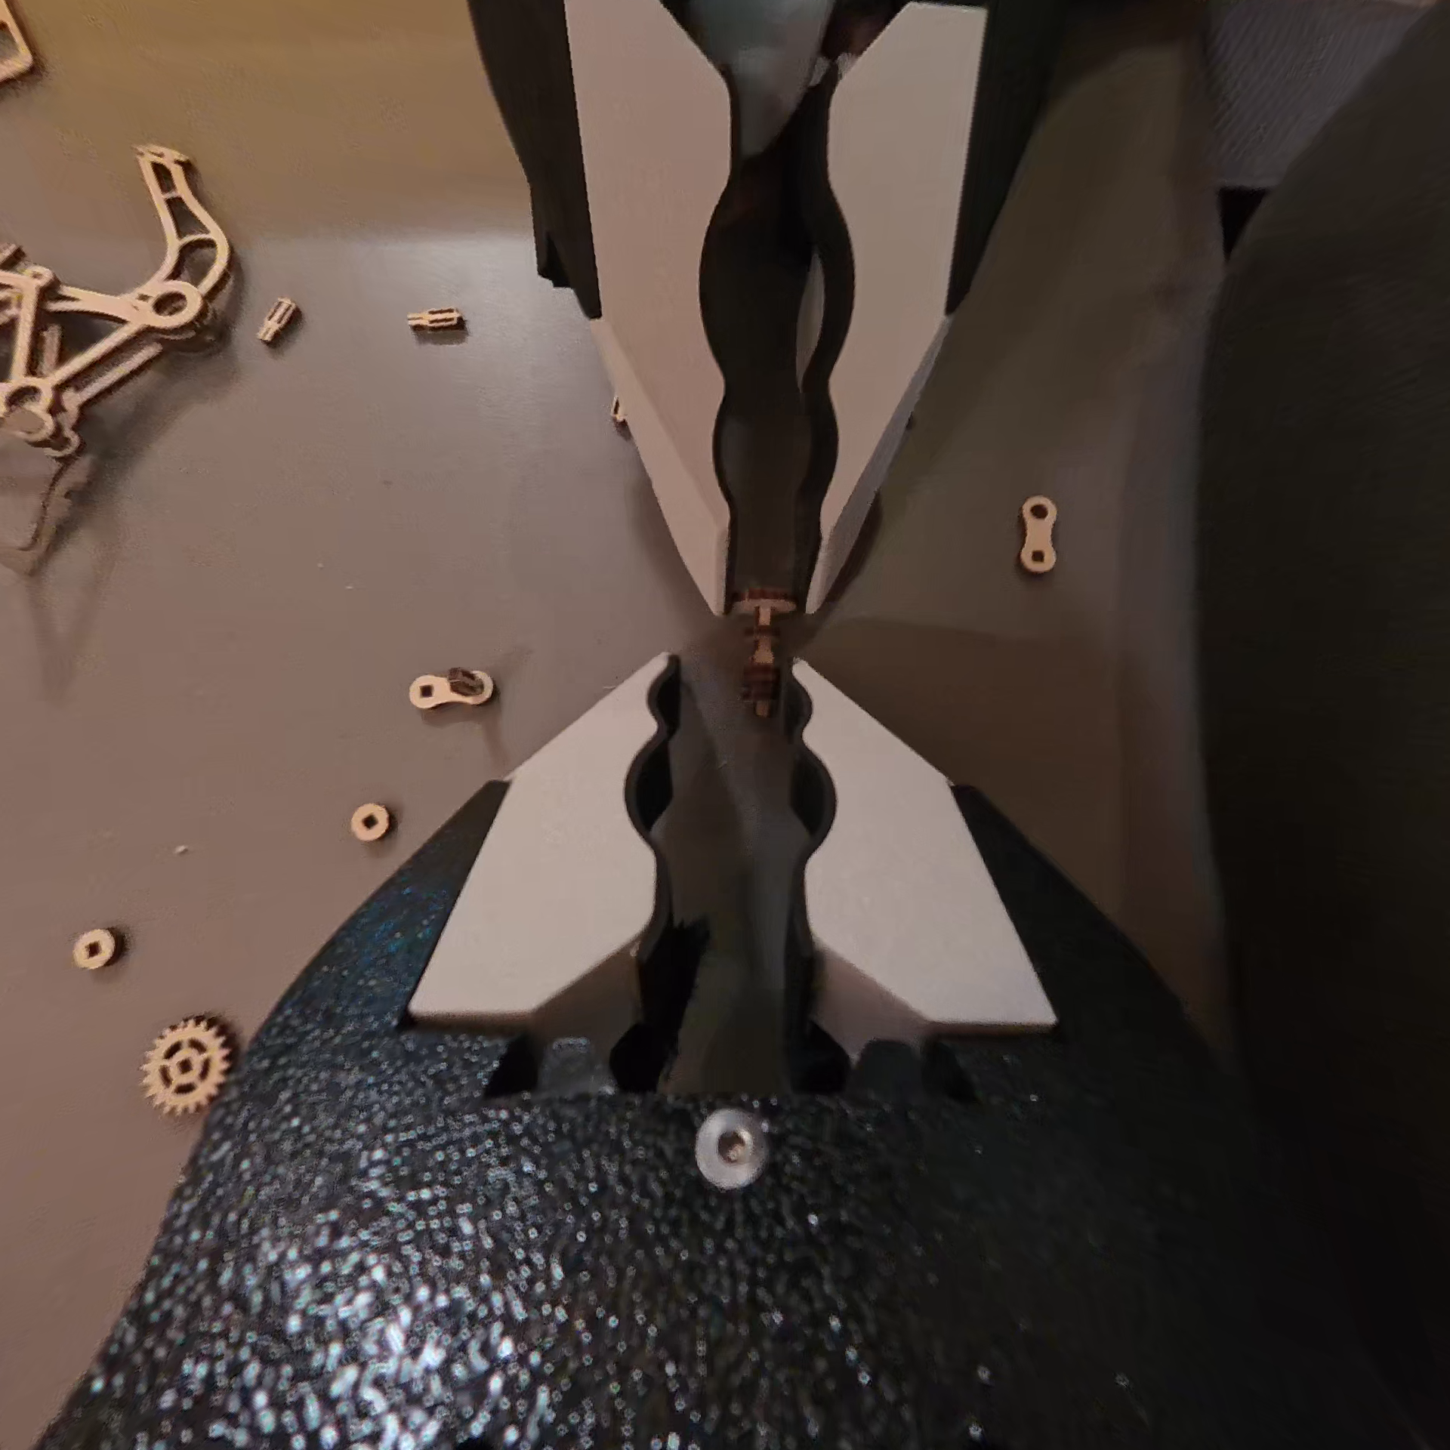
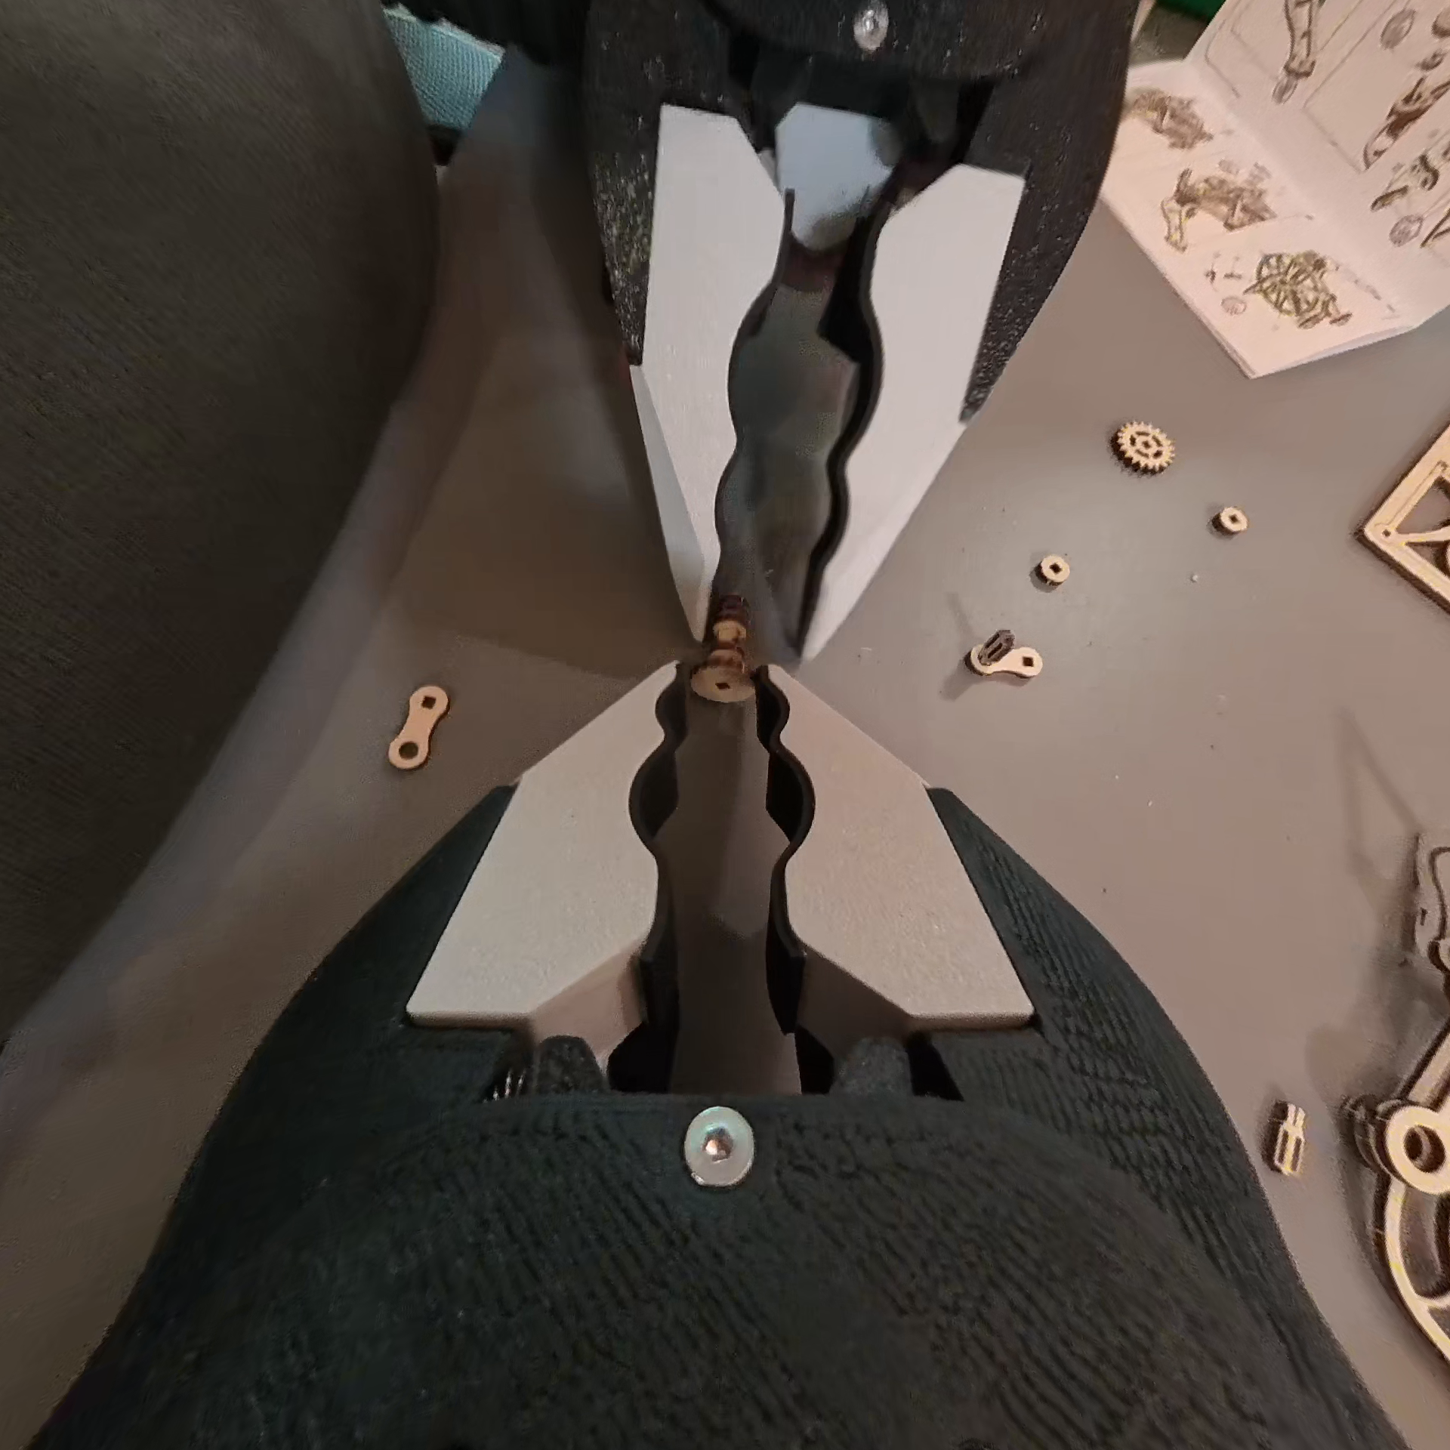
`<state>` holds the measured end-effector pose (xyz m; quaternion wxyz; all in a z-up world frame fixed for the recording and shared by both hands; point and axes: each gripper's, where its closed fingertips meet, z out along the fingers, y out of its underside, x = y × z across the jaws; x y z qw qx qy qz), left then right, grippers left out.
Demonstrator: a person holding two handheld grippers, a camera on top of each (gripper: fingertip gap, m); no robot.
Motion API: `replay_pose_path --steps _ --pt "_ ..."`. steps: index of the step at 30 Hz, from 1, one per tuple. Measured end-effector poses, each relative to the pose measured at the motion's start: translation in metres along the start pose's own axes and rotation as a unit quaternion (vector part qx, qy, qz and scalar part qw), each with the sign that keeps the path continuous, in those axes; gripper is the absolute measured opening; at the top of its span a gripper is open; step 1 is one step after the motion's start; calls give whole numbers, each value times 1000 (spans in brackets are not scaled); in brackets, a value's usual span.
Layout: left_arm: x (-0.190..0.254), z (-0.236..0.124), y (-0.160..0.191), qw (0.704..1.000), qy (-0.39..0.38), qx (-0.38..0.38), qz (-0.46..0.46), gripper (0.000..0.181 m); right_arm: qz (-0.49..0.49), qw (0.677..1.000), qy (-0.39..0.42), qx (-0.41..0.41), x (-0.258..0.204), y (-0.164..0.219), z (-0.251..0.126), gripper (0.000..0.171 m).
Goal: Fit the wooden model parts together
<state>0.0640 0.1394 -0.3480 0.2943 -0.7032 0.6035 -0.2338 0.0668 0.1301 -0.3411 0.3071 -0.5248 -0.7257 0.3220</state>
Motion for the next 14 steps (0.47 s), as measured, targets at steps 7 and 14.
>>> replay_pose_path --steps 7,14 --pt "6 0 0 999 24 19 10 20 7 1000 6 -1 3 1 -1 15" --pt "6 1 -1 999 22 34 26 7 10 1000 1 -1 2 1 -1 15"
